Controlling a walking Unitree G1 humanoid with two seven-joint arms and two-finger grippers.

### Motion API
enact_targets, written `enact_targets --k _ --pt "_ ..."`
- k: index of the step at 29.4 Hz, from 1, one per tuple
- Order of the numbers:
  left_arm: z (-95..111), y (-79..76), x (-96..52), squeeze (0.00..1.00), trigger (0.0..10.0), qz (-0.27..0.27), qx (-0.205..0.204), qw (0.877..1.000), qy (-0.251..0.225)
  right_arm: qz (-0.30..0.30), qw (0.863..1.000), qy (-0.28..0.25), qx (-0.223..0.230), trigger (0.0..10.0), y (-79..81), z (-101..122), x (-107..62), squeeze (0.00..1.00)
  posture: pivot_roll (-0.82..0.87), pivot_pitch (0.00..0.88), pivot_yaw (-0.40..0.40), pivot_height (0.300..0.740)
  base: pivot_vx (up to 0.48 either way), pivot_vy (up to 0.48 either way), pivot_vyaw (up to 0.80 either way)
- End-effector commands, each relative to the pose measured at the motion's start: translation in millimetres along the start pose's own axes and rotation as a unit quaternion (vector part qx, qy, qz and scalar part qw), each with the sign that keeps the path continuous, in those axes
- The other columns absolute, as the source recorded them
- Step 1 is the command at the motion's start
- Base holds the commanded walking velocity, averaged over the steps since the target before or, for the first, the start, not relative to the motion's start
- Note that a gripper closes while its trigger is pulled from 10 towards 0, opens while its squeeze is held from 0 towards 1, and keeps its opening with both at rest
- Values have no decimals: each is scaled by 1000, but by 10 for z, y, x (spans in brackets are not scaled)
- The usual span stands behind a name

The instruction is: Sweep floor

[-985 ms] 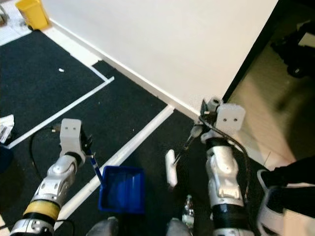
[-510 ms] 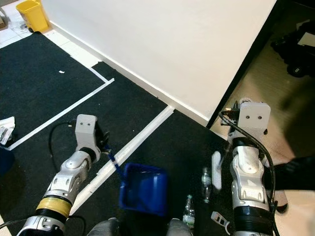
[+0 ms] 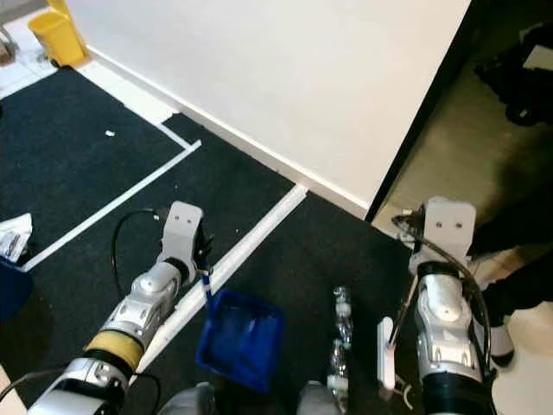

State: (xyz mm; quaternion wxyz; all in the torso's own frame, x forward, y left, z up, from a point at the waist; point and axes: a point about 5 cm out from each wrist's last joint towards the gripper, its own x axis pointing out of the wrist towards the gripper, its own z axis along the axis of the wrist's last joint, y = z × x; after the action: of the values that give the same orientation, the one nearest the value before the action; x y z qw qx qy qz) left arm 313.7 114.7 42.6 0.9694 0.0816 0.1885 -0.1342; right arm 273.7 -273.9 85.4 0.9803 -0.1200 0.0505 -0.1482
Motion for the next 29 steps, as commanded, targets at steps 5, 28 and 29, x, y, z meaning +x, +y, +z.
enact_targets --k 5,28,29 --pt "-108 114 -25 0 10000 31 -30 999 5 53 998 30 16 10000 164 -228 -80 0 -38 134 53 740 0 0 0" --pt "-465 -25 -367 0 10000 -1 -60 998 -8 108 957 28 266 10000 1042 -143 -31 0 10 143 29 740 0 0 0" --pt "-464 -36 -369 0 10000 -2 -60 998 -7 103 952 25 288 10000 1076 -92 3 0 9 140 27 740 0 0 0"
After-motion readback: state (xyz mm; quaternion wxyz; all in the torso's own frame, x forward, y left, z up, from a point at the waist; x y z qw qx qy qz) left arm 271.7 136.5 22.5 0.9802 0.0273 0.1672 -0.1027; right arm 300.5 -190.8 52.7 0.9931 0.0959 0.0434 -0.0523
